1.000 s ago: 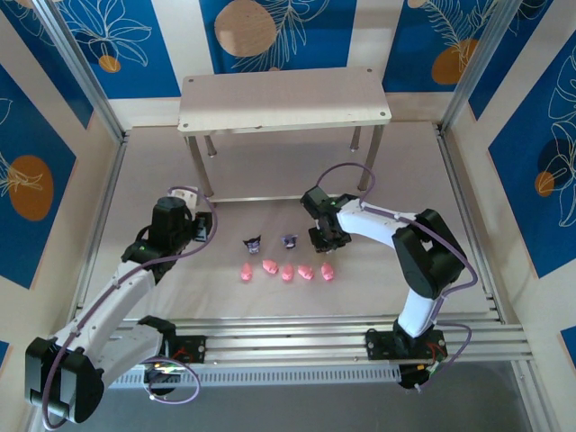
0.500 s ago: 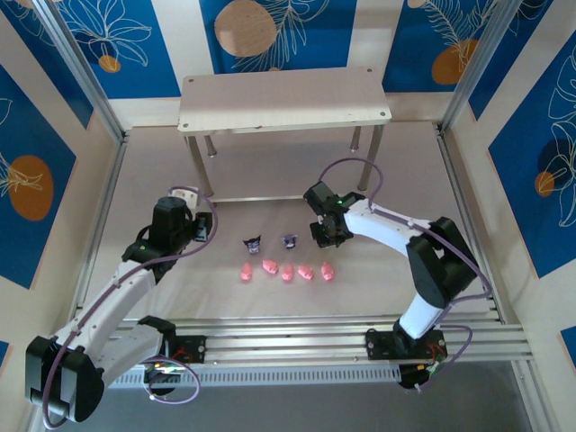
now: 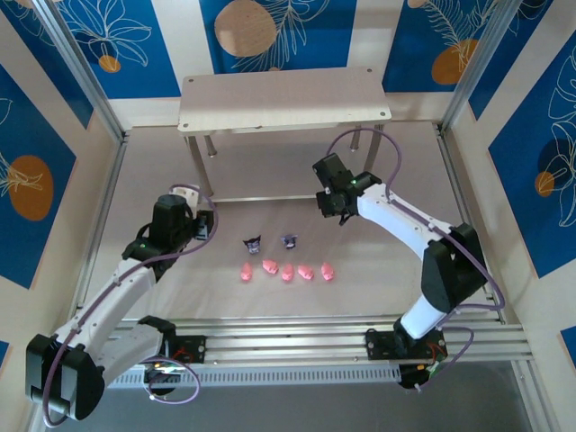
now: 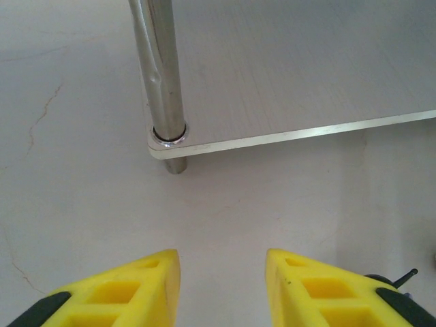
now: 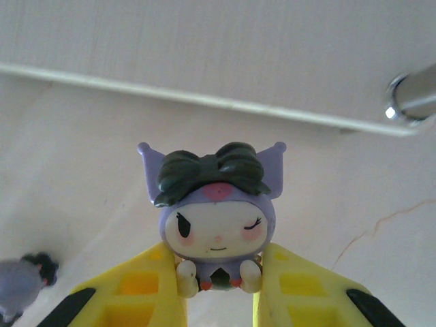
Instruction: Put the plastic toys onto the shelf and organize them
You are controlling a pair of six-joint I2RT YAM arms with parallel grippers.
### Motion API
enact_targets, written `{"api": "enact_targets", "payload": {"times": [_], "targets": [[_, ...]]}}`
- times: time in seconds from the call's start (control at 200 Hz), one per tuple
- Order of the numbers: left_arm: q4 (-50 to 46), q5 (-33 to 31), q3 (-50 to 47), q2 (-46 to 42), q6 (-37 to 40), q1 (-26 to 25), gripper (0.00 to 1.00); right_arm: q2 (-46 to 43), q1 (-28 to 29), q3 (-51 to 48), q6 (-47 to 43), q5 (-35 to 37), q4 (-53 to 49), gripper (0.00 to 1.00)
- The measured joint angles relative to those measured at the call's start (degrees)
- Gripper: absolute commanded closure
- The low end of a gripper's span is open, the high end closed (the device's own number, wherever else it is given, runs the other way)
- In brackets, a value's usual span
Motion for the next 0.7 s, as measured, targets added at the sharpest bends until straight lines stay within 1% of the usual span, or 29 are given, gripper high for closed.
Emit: {"api": "enact_targets", "payload": {"times": [0.16,0.315,0.7], "targets": [[-0.02,0.20,0.85,0.00,0.00,0.00,0.61,4.72,-2.05,3.87,-1.22,0.57,1.77,0.85],[-0.07,0.22,1.11,0.00,0.00,0.00,0.61,8.74,-2.84,6.67,-1.92,1.09,3.17,0.85],[-0.09,0.22,1.46,0.00,0.02,0.00,0.61,14.34,-3.52,7.43,-1.66,1.75,6.69,0.85]]}}
